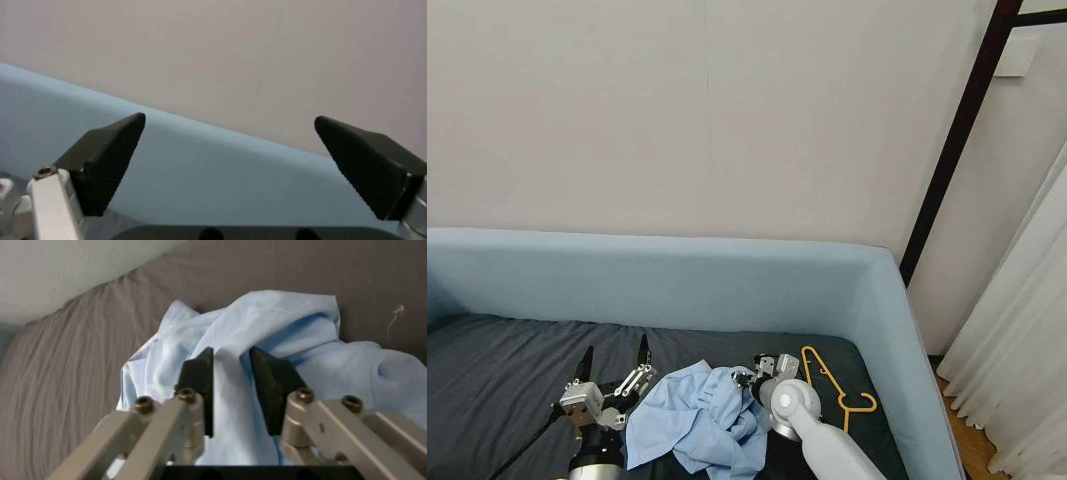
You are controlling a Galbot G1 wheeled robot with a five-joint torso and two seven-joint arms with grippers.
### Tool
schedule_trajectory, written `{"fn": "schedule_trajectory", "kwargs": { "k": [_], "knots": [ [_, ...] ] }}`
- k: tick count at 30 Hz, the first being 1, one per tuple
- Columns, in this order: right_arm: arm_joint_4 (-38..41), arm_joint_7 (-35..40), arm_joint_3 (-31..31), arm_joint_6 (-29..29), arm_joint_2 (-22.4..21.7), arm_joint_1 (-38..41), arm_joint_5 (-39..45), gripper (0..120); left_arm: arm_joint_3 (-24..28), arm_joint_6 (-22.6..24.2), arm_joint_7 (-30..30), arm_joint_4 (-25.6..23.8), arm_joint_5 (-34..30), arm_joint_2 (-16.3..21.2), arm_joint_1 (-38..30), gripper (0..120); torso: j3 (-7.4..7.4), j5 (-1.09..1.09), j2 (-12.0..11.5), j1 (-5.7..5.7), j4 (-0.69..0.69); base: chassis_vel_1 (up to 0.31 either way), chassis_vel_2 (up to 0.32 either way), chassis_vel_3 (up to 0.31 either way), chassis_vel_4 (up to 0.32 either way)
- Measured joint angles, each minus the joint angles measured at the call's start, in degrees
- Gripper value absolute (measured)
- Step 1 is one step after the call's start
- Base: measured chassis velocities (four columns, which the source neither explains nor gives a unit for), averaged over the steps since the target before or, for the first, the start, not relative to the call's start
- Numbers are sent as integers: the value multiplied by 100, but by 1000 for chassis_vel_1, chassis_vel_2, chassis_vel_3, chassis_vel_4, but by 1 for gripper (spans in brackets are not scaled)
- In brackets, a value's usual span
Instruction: Pick up the clothes from the sofa and hang them on the clothes hanger.
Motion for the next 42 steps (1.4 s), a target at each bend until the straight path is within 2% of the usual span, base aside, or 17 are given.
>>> {"fn": "schedule_trajectory", "kwargs": {
  "k": [2, 3, 6, 16, 20, 24, 28, 34, 42],
  "knots": [
    [45, -172, -6, 88, -44, -44, -162, 9, 8, 0, -1, -18, 35, -12, 25, 100, 0, 0, 0, 0, 0, 0, 0, 0, 0],
    [45, -172, -6, 88, -44, -44, -162, 9, 8, 0, -1, -18, 35, -12, 25, 100, 0, 0, 0, 0, 0, 0, 0, 0, 0],
    [209, -613, -87, 576, -199, -129, -421, 0, -5, -18, -14, -47, 60, -7, 70, 100, 0, 1, 0, 0, 0, 0, 0, 0, 0],
    [818, -1495, -240, 1559, -676, -149, -361, 0, -24, -135, -177, -42, 59, 9, 151, 100, 0, 0, 0, 0, 0, 0, 0, 0, 0],
    [1087, -2376, -317, 2422, -988, 168, -176, 0, -86, -159, -252, -50, -4, 72, 187, 100, 0, 0, 0, 0, -1, 0, 0, 0, 0],
    [1399, -2545, -373, 2730, -1307, 651, 198, 0, -129, -173, -306, -77, -75, 113, 214, 100, 0, 0, 0, 0, 0, 0, 0, 0, 0],
    [1555, -2575, -377, 2825, -1476, 973, 483, 0, -157, -176, -339, -91, -102, 127, 214, 100, 0, 0, 0, 0, 0, 0, 0, 0, 0],
    [1935, -2588, -379, 3050, -1790, 1951, 1211, 0, -160, -178, -375, -123, -125, 112, 208, 100, 1, 0, 0, 0, 0, 0, 0, 0, 0],
    [2266, -2513, -433, 3077, -1900, 2683, 1394, 0, -155, -178, -387, -159, -124, 101, 208, 100, 0, 0, 0, 0, 1, 0, 0, 0, 0]
  ]
}}
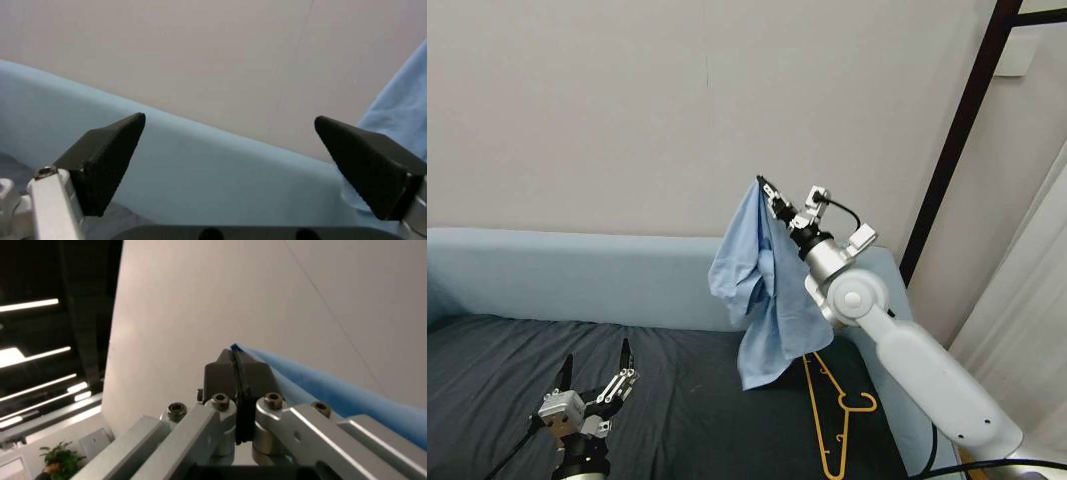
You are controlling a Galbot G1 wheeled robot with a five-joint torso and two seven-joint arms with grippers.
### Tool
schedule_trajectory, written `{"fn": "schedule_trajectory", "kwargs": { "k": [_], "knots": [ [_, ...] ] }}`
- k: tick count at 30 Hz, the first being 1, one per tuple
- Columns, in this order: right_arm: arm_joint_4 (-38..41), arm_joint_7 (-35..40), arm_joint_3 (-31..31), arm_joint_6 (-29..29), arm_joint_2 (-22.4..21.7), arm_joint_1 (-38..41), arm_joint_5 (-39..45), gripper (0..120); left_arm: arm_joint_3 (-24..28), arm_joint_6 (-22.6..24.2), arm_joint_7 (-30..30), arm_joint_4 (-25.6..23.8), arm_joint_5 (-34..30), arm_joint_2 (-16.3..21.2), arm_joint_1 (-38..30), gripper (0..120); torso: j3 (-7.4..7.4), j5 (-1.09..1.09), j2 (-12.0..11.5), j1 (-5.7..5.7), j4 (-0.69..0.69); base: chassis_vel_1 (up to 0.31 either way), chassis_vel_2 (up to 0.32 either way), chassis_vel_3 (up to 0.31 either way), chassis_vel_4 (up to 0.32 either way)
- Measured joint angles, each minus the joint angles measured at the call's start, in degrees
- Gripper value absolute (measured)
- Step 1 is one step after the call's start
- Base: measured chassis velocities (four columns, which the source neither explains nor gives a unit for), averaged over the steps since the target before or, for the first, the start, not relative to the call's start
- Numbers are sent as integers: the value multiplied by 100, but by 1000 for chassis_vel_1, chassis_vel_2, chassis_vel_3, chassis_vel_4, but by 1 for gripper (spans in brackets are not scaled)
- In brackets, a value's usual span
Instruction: Pick up the clothes from the sofa and hang them on the clothes hanger.
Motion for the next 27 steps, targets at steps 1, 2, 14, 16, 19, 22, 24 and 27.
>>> {"fn": "schedule_trajectory", "kwargs": {
  "k": [1, 2, 14, 16, 19, 22, 24, 27],
  "knots": [
    [42, -15, -29, 8, -24, 112, 9, 0, -4, 0, -9, 0, 0, 0, -5, 100, 0, 0, 0, 0, 0, 0, 0, 0, 0],
    [73, -61, -49, 21, -42, 190, 10, 0, -8, -3, -19, 1, 0, -2, -14, 100, 0, 0, 0, 0, 0, 0, 0, 0, 0],
    [-343, 1915, -494, -985, -22, -1520, -1823, 0, -66, -66, -67, 244, 14, 31, -78, 100, 0, 0, 0, 0, -3, 0, 0, 0, 0],
    [-886, 2394, -655, -1301, 199, -1814, -2298, 0, -140, -68, -110, 313, -16, 64, -94, 100, 0, 0, 0, 0, -2, 0, 0, 0, 0],
    [-1386, 2432, -686, -1342, 407, -1906, -2558, 0, -190, -70, -121, 354, -45, 90, -94, 100, 0, 0, -1, 0, 1, 0, 0, 0, 0],
    [-2353, 1949, -579, -1000, 783, -1944, -3234, 8, -240, -89, -126, 408, -55, 128, -74, 100, 1, 0, -1, 0, 0, 0, 0, 0, 0],
    [-2558, 1801, -531, -857, 865, -1915, -3419, 14, -242, -95, -126, 421, -55, 129, -70, 100, 0, -1, 0, 0, 0, 0, 0, 0, 0],
    [-2908, 1643, -428, -541, 955, -1794, -3924, 26, -231, -132, -126, 468, -43, 103, -65, 100, 0, -1, -1, 0, 1, 0, 0, 0, 0]
  ]
}}
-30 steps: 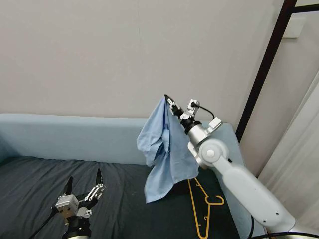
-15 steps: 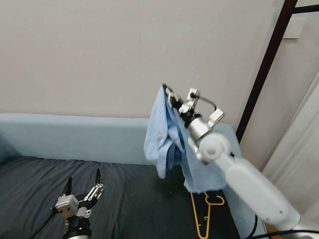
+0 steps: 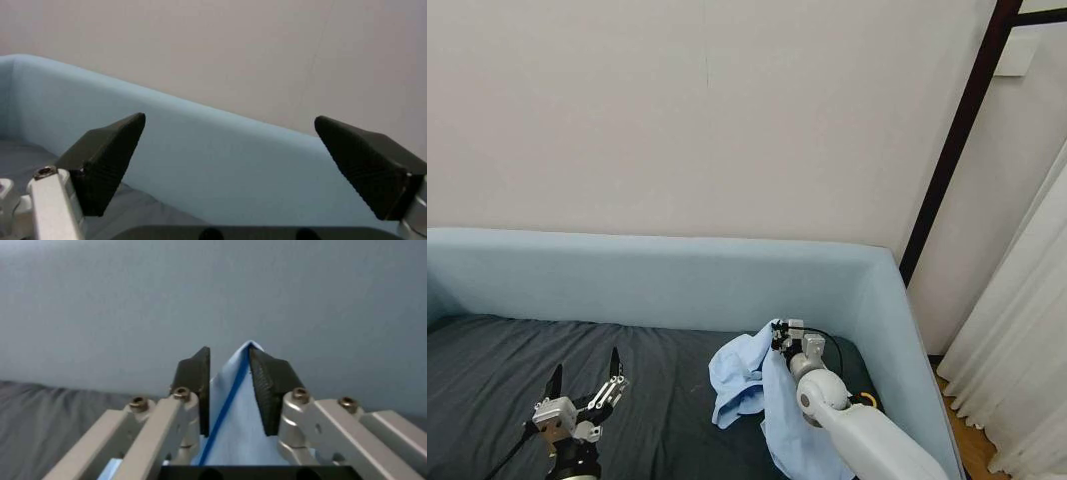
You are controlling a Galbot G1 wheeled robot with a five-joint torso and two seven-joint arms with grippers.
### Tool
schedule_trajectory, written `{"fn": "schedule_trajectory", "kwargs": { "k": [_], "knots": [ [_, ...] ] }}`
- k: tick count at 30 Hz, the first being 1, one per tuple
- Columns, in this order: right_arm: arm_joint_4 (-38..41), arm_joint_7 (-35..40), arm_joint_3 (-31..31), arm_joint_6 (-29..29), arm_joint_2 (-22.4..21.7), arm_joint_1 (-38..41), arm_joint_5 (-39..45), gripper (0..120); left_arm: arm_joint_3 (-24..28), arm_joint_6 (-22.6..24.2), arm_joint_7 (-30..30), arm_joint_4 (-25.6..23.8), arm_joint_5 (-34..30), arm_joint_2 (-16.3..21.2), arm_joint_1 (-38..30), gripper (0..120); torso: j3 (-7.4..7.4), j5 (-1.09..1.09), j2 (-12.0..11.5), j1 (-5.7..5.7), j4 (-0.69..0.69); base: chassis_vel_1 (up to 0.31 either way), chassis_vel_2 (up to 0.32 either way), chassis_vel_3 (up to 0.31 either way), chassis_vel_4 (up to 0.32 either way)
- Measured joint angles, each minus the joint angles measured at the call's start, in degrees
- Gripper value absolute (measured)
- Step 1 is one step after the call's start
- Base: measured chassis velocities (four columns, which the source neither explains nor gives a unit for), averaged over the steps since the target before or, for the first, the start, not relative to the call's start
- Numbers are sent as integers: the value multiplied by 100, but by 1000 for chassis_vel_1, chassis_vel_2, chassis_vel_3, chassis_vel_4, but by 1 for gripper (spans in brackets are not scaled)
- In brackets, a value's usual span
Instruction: Pick up the clothes from the sofa and hang them on the clothes hanger.
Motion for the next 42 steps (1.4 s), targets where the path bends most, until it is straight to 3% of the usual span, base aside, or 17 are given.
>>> {"fn": "schedule_trajectory", "kwargs": {
  "k": [2, 5, 10, 13, 20, 25, 30, 33, 39, 42],
  "knots": [
    [-10, 68, 30, 58, 1, 18, -85, 32, 11, -15, 0, 13, 6, -14, 3, 100, 0, -1, 0, 0, -1, 0, 0, 0, 0],
    [167, 798, 106, 253, 26, 12, -192, 45, 31, -44, 1, 49, 15, -33, -3, 100, 0, 0, 0, 0, -1, 0, 0, 0, 0],
    [855, 1263, 71, -123, -168, -325, -1, 64, -9, -69, 4, 173, 4, 15, -48, 100, 0, -1, 0, 0, -1, 0, 0, 0, 0],
    [1208, 1192, 24, -253, -269, -589, -122, 72, -128, -71, 23, 316, -57, 156, -82, 100, 0, 1, 0, 0, -3, 0, 0, 0, 0],
    [1360, 341, 266, -364, -470, -936, -1584, 98, -448, -75, 304, 623, -286, 586, -55, 100, -1, 0, 0, 0, 0, 0, 0, 0, 0],
    [1890, -208, 257, -362, -788, -1306, -1679, 100, -544, -80, 315, 635, -311, 602, -40, 100, -1, -1, 1, 0, -3, 0, 0, 0, 0],
    [1801, -1589, 55, 423, -961, -1671, -2565, 100, -572, -80, 313, 563, -304, 540, 11, 100, -1, 0, 0, -1, -1, 0, 0, 0, 0],
    [1504, -1474, -247, 116, -859, -1765, -3387, 100, -620, -81, 298, 446, -291, 509, 69, 100, -1, 1, 0, 0, -1, 0, 0, 0, 0],
    [1112, -1269, -366, -89, -747, -1639, -3611, 100, -640, -82, 266, 366, -297, 487, 121, 100, 0, 1, 0, 0, -1, 0, 0, 0, 0],
    [814, -1181, -367, -125, -667, -1577, -3879, 89, -628, -93, 246, 335, -296, 453, 136, 100, 0, 0, 1, 0, -1, 0, 0, 0, 0]
  ]
}}
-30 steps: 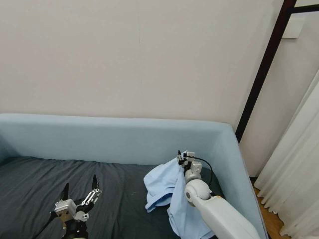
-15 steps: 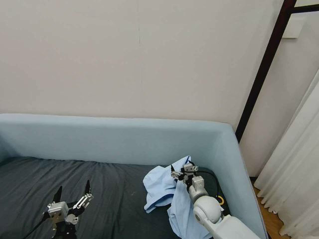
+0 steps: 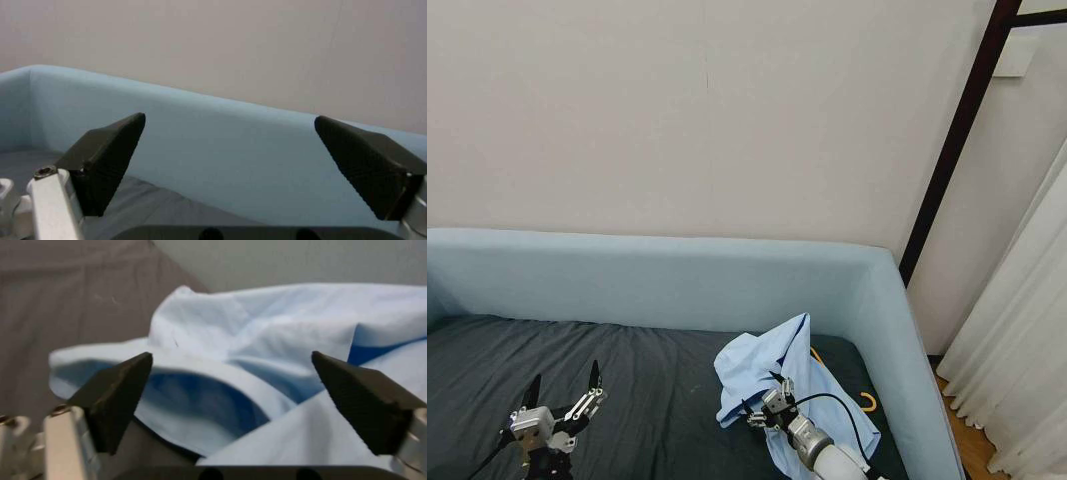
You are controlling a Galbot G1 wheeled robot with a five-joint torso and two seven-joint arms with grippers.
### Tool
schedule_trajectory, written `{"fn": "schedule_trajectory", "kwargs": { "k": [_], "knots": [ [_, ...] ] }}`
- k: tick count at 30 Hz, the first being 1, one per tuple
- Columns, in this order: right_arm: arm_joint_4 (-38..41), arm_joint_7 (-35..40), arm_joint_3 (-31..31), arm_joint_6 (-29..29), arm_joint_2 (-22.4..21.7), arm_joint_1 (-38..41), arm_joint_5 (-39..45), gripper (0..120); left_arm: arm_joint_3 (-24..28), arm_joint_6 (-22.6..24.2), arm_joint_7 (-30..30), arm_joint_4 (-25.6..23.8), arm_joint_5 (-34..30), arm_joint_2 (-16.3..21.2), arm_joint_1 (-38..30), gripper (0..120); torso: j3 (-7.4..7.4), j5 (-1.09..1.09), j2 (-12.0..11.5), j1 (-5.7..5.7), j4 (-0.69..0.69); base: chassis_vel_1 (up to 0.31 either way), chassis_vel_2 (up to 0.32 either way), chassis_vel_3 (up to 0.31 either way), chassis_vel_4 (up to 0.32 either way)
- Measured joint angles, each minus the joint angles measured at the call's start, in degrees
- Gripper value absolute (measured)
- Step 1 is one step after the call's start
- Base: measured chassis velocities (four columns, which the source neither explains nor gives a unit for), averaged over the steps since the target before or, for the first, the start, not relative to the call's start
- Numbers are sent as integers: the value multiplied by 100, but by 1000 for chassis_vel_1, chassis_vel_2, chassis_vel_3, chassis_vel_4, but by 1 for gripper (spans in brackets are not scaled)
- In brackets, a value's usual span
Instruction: Pick up the clothes from the sofa and hang them on the clothes hanger.
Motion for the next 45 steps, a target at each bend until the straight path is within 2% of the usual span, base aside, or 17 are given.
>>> {"fn": "schedule_trajectory", "kwargs": {
  "k": [2, 7, 8, 12, 14, 16, 17, 18, 19, 23, 25, 35, 38, 39, 44, 45],
  "knots": [
    [-88, 15, 3, 13, 27, 8, -101, 85, 18, -7, 0, -11, 4, -16, 7, 100, 0, 1, 0, 0, 0, 0, 0, 0, 0],
    [-417, 88, 55, 183, 133, 34, -555, 60, 66, -41, -17, -40, 29, -81, 25, 100, 0, 0, 0, 0, 0, 0, 0, 0, 0],
    [-417, 88, 55, 183, 133, 34, -555, 60, 66, -41, -17, -40, 29, -81, 25, 100, 0, 0, 0, 0, 0, 0, 0, 0, 0],
    [-629, 165, 110, 278, 240, 80, -765, 43, 103, -68, -33, -59, 47, -112, 49, 100, 0, 1, 0, 0, 0, 0, 0, 0, 0],
    [-688, 173, 134, 296, 270, 93, -822, 41, 113, -76, -36, -59, 50, -119, 54, 100, 0, 0, 0, 0, 0, 0, 0, 0, 0],
    [-789, 205, 168, 354, 321, 115, -894, 31, 129, -89, -45, -60, 54, -130, 58, 100, 0, 1, 0, 0, 0, 0, 0, 0, 0],
    [-805, 216, 177, 389, 332, 118, -898, 29, 132, -92, -47, -59, 54, -133, 59, 100, 0, 0, 0, 0, 0, 0, 0, 0, 0],
    [-807, 224, 188, 455, 340, 118, -893, 22, 134, -101, -55, -59, 54, -135, 60, 100, 0, 0, 0, 0, 0, 0, 0, 0, 0],
    [-807, 224, 188, 455, 340, 118, -893, 22, 134, -101, -55, -59, 54, -135, 60, 100, 0, 0, 0, 0, 0, 0, 0, 0, 0],
    [-553, 222, 206, 793, 302, 67, -532, 3, 139, -131, -69, -32, 54, -135, 54, 100, 0, 0, 0, 0, 0, 0, 0, 0, 0],
    [-474, 223, 202, 865, 290, 65, -406, 0, 147, -133, -72, -14, 54, -135, 49, 100, 0, 0, 0, 0, -1, 0, 0, 0, 0],
    [176, 91, 409, 1401, 161, 306, 571, 0, 221, -152, -72, 84, 54, -120, -17, 100, 0, 1, 0, 0, 0, 0, 0, 0, 0],
    [659, -160, 531, 1380, -57, 686, 1545, 0, 224, -157, -72, 105, 33, -92, -49, 100, 1, 1, 0, 0, 0, 0, 0, 0, 0],
    [659, -160, 531, 1380, -57, 686, 1545, 0, 224, -157, -72, 105, 33, -92, -49, 100, 1, 1, 0, 0, 0, 0, 0, 0, 0],
    [1439, -536, 586, 1044, -630, 1641, 3058, 0, 267, -159, -72, 82, -12, -78, -108, 100, 1, 1, -1, 1, -2, 0, 0, 0, 0],
    [1439, -536, 586, 1044, -630, 1641, 3058, 0, 267, -159, -72, 82, -12, -78, -108, 100, 1, 1, -1, 1, -2, 0, 0, 0, 0]
  ]
}}
